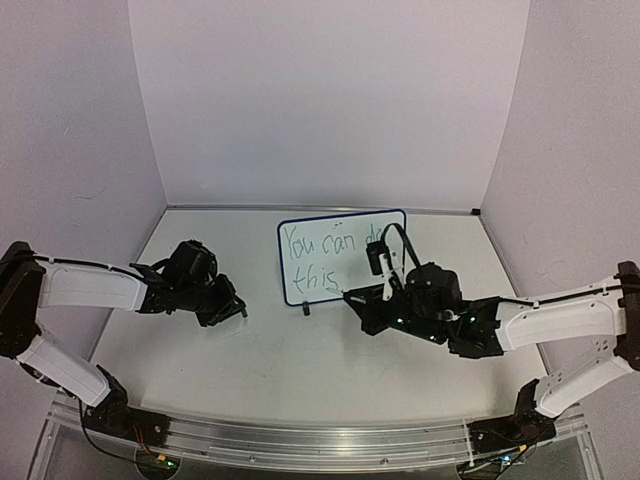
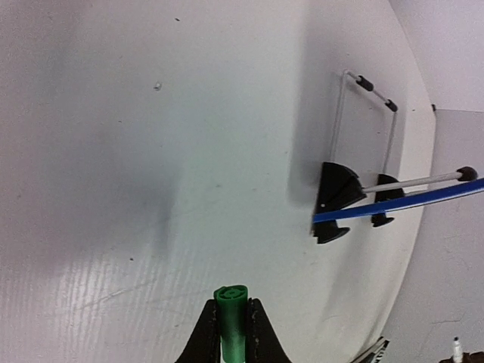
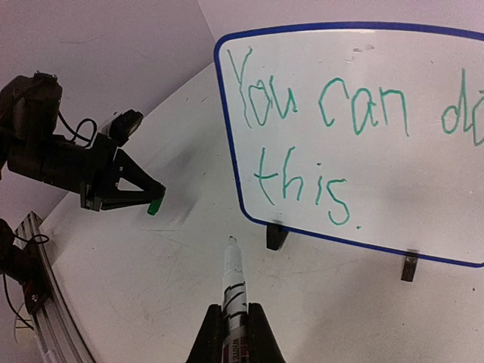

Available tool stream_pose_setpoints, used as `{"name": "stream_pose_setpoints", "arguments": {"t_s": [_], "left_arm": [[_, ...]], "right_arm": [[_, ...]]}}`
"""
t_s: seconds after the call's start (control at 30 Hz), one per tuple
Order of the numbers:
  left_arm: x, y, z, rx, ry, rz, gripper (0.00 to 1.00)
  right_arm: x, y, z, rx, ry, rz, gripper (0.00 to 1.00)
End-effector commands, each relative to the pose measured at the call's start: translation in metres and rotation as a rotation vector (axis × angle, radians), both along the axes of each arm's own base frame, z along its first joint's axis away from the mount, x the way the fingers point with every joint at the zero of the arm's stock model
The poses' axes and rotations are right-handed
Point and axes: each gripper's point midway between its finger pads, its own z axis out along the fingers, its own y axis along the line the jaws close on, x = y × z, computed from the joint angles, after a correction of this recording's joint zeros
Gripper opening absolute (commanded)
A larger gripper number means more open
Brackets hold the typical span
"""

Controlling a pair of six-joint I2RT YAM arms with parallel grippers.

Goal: Write a sentence on the whiteboard
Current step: Pick up the pen cap from the center of the board, then insert the whiteboard marker without the cap into the pen cap.

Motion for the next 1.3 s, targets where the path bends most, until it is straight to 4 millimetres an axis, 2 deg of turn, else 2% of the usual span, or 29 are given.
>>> {"name": "stream_pose_setpoints", "arguments": {"t_s": [0.0, 0.23, 0.43, 0.7, 1.27], "left_arm": [[0.01, -0.026, 0.051, -0.252, -0.098, 0.052, 0.0], [0.006, -0.041, 0.07, -0.409, -0.113, 0.087, 0.0], [0.002, -0.05, 0.074, -0.463, -0.111, 0.093, 0.0], [-0.001, -0.057, 0.078, -0.502, -0.107, 0.089, 0.0], [-0.007, -0.049, 0.085, -0.514, -0.12, 0.11, 0.0]], "right_arm": [[-0.001, 0.034, 0.031, 0.015, -0.14, -0.057, 0.0], [-0.027, 0.086, 0.021, 0.0, -0.185, -0.011, 0.0], [-0.033, 0.109, 0.01, -0.007, -0.187, -0.005, 0.0], [-0.025, 0.126, -0.004, -0.041, -0.195, -0.019, 0.0], [-0.014, 0.128, -0.013, -0.092, -0.213, -0.078, 0.0]]}}
